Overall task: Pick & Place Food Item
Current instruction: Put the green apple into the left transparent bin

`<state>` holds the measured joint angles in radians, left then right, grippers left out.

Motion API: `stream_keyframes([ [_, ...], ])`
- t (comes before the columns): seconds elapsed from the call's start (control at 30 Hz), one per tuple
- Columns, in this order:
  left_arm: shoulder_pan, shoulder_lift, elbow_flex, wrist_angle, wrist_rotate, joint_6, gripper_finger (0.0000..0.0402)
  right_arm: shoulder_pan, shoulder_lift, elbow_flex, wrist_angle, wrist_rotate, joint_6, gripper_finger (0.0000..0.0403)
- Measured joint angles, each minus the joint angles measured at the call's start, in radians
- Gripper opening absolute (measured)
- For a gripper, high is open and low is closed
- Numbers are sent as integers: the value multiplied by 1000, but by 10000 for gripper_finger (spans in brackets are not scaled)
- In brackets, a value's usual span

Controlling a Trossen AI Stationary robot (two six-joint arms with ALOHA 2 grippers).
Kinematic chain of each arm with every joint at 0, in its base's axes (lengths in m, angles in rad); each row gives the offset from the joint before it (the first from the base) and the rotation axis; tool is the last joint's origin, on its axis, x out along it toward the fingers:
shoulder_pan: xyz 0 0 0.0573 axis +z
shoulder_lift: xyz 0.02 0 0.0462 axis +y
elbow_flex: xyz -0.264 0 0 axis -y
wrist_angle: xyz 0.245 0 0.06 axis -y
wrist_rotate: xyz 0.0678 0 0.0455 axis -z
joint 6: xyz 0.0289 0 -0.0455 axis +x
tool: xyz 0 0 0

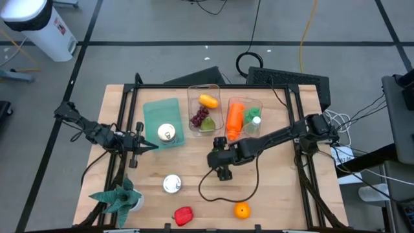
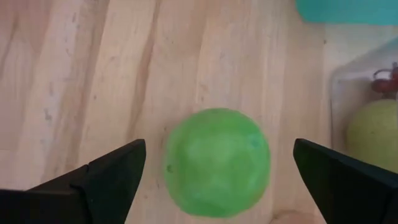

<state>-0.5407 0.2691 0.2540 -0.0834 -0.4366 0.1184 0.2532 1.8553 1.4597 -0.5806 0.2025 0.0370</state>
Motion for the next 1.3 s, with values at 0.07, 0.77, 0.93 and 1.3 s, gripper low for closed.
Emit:
stream_keyframes([
  [0.07, 0, 0, 0, -2, 0, 0, 18, -10, 4, 0, -12, -30, 3, 400],
  [0.77, 0, 0, 0, -4, 1, 4, 23, -49, 140, -1, 39, -105, -34, 378],
  [0.93, 0, 0, 0, -4, 1, 7, 24, -49, 139, -1, 37, -107, -9, 312],
  [1.3, 0, 0, 1, -3, 1, 1, 24, -49, 13, -1, 159, -183, 27, 312],
])
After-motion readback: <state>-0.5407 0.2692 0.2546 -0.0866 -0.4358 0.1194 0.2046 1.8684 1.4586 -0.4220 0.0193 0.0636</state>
